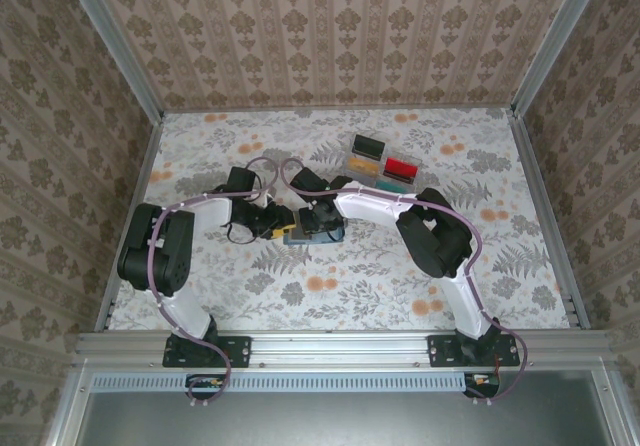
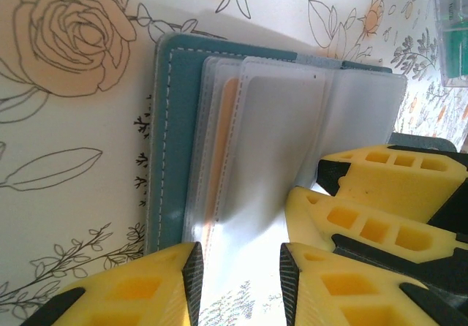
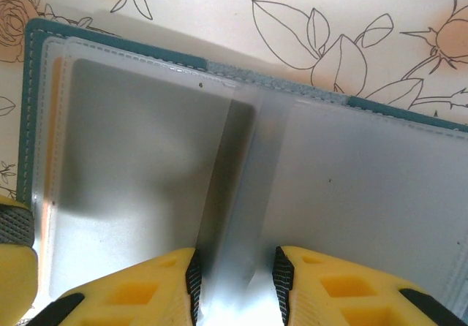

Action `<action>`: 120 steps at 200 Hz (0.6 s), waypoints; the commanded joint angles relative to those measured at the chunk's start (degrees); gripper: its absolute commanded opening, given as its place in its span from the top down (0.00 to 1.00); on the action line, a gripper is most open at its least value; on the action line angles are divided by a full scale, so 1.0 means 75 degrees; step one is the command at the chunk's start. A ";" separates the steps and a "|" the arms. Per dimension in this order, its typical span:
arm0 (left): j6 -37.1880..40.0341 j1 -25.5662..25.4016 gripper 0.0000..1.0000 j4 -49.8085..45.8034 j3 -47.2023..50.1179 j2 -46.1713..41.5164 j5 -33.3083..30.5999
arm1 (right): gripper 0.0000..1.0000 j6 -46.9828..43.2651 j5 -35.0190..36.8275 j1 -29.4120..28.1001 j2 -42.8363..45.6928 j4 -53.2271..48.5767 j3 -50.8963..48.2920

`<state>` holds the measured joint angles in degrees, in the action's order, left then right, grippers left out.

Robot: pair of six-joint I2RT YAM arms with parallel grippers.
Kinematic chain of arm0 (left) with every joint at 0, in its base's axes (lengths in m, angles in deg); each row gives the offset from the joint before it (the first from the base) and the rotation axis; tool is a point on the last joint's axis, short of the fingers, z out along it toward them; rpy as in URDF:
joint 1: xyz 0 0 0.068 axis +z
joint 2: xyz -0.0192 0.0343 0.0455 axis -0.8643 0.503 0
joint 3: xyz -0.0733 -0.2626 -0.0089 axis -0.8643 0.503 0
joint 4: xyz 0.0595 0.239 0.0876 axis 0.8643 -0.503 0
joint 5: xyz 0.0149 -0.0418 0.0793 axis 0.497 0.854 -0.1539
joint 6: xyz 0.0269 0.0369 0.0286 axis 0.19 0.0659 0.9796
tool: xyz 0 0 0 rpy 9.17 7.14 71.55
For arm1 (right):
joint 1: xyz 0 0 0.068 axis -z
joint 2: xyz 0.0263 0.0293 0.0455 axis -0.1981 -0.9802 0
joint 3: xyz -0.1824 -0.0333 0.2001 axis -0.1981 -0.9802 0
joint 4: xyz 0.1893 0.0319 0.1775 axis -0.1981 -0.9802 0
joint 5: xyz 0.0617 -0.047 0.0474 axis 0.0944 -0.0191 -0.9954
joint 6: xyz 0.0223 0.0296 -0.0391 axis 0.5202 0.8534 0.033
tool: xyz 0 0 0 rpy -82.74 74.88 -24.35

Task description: Take the credit cards out of the card holder

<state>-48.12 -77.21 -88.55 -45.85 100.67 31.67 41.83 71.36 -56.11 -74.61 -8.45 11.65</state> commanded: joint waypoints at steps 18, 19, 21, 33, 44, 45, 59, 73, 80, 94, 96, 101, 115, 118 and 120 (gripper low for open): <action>0.0192 -0.0075 0.64 -0.0131 -0.0257 0.0217 0.0070 | 0.64 -0.0069 0.0248 -0.0005 -0.0695 -0.0618 -0.0309; 0.0188 -0.0072 0.64 -0.0131 -0.0261 0.0217 0.0064 | 0.64 -0.0065 0.0248 0.0000 -0.0690 -0.0616 -0.0310; 0.0182 -0.0088 0.64 -0.0131 -0.0256 0.0223 0.0060 | 0.64 -0.0065 0.0248 -0.0005 -0.0694 -0.0615 -0.0317; 0.0225 -0.0103 0.64 -0.0171 -0.0304 0.0241 0.0067 | 0.64 -0.0066 0.0236 0.0003 -0.0695 -0.0604 -0.0317; 0.0266 -0.0119 0.64 -0.0259 -0.0366 0.0241 0.0000 | 0.64 -0.0082 0.0236 0.0005 -0.0684 -0.0591 -0.0335; 0.0272 -0.0123 0.64 -0.0265 -0.0369 0.0241 -0.0006 | 0.64 -0.0077 0.0237 0.0005 -0.0684 -0.0591 -0.0335; 0.0333 -0.0125 0.64 -0.0405 -0.0425 0.0262 -0.0150 | 0.64 -0.0073 0.0236 -0.0004 -0.0675 -0.0579 -0.0341; 0.0370 -0.0129 0.64 -0.0499 -0.0431 0.0253 -0.0264 | 0.64 -0.0072 0.0237 -0.0004 -0.0672 -0.0571 -0.0353; 0.0382 -0.0133 0.64 -0.0506 -0.0422 0.0266 -0.0258 | 0.64 -0.0072 0.0236 0.0002 -0.0666 -0.0570 -0.0356; 0.0406 -0.0135 0.64 -0.0506 -0.0439 0.0330 -0.0258 | 0.64 -0.0060 0.0231 0.0003 -0.0672 -0.0553 -0.0366; 0.0412 -0.0138 0.64 -0.0500 -0.0441 0.0337 -0.0249 | 0.64 -0.0061 0.0235 0.0004 -0.0669 -0.0546 -0.0360; 0.0422 -0.0138 0.64 -0.0497 -0.0448 0.0352 -0.0246 | 0.64 -0.0059 0.0232 0.0002 -0.0668 -0.0538 -0.0378; 0.0437 -0.0140 0.63 -0.0486 -0.0454 0.0395 -0.0200 | 0.64 -0.0061 0.0218 0.0010 -0.0662 -0.0530 -0.0382; 0.0423 -0.0140 0.63 -0.0491 -0.0462 0.0405 -0.0205 | 0.64 -0.0061 0.0204 0.0006 -0.0662 -0.0519 -0.0382; 0.0428 -0.0140 0.63 -0.0488 -0.0458 0.0405 -0.0201 | 0.64 -0.0061 0.0209 0.0005 -0.0661 -0.0525 -0.0382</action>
<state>-46.59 -77.84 -90.49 -48.17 102.35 30.53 41.48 71.36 -56.11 -74.61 -8.45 11.62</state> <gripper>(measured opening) 0.364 0.361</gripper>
